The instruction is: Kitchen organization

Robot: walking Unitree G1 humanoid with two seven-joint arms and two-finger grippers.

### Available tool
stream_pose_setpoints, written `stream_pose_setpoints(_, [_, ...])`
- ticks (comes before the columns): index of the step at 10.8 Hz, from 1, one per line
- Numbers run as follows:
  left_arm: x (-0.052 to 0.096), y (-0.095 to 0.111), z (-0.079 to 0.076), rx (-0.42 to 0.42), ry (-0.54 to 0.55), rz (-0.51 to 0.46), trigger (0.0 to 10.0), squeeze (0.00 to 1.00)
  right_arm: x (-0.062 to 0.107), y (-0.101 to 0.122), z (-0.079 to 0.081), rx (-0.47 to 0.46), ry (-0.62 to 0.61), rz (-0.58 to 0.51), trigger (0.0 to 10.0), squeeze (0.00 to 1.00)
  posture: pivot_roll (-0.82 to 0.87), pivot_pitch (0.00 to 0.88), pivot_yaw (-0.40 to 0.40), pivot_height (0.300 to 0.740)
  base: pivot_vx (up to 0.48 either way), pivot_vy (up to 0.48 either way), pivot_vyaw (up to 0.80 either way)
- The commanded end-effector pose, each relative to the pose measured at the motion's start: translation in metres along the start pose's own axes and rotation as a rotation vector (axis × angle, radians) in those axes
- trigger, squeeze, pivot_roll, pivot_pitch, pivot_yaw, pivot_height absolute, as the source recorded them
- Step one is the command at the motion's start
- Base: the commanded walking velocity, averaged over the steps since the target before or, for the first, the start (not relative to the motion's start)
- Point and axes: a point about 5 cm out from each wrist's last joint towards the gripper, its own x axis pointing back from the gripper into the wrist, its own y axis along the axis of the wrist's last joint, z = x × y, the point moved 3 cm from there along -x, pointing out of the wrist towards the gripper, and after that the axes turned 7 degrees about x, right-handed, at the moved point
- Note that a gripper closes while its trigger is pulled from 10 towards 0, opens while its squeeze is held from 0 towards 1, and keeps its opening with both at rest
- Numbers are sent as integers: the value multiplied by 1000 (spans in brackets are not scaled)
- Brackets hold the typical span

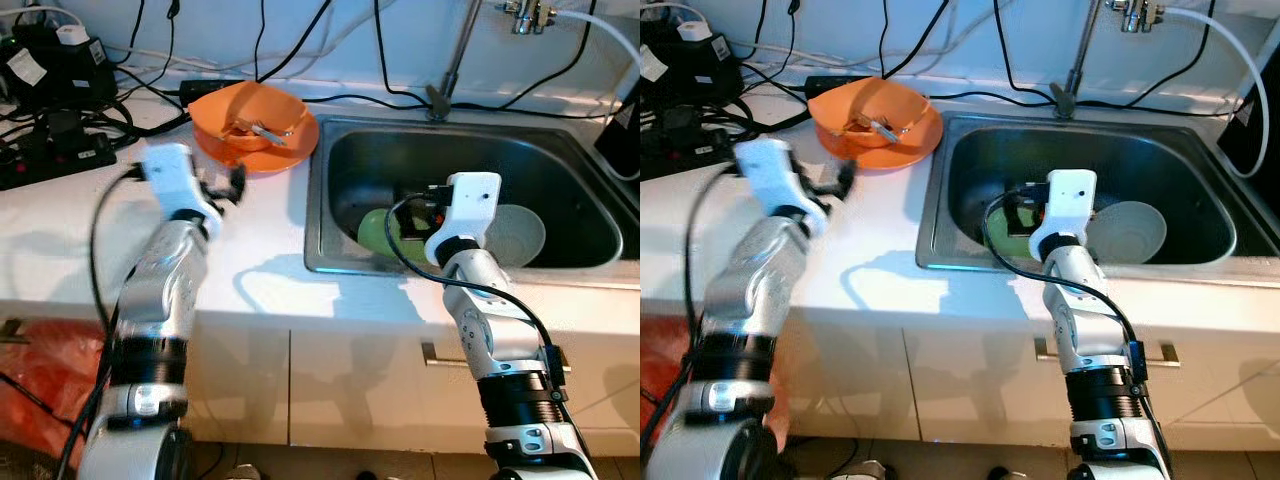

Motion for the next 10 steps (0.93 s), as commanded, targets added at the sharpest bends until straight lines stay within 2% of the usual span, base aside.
stream_pose_setpoints(1, [-5,6,-10,-24,-43,6,10000,0,2,0,3,-37,20,14,10000,0,119,97,-15,740,0,0,0])
stream_pose_setpoints(3, [-13,5,-18,-38,-53,38,10000,0,9,-9,12,-67,48,49,10000,0,128,114,-6,740,0,0,0])
stream_pose_setpoints(4, [-17,8,-27,-37,-81,30,10000,0,13,-13,13,-73,40,58,10000,0,127,132,4,740,0,0,0])
stream_pose_setpoints(5, [-24,10,-28,-48,-51,38,10000,0,24,-17,7,-78,19,77,10000,0,106,165,23,740,0,0,0])
stream_pose_setpoints(7, [-29,14,-17,-39,2,50,10000,0,33,-17,4,-79,20,87,10000,0,97,177,30,740,0,0,0])
stream_pose_setpoints(8, [-33,21,-6,-33,48,40,10000,0,41,-20,5,-72,31,102,10000,0,96,189,33,740,0,0,0])
stream_pose_setpoints(10, [-40,37,0,-46,78,-4,10000,0,48,-22,5,-77,27,119,10000,0,94,208,38,740,0,0,0])
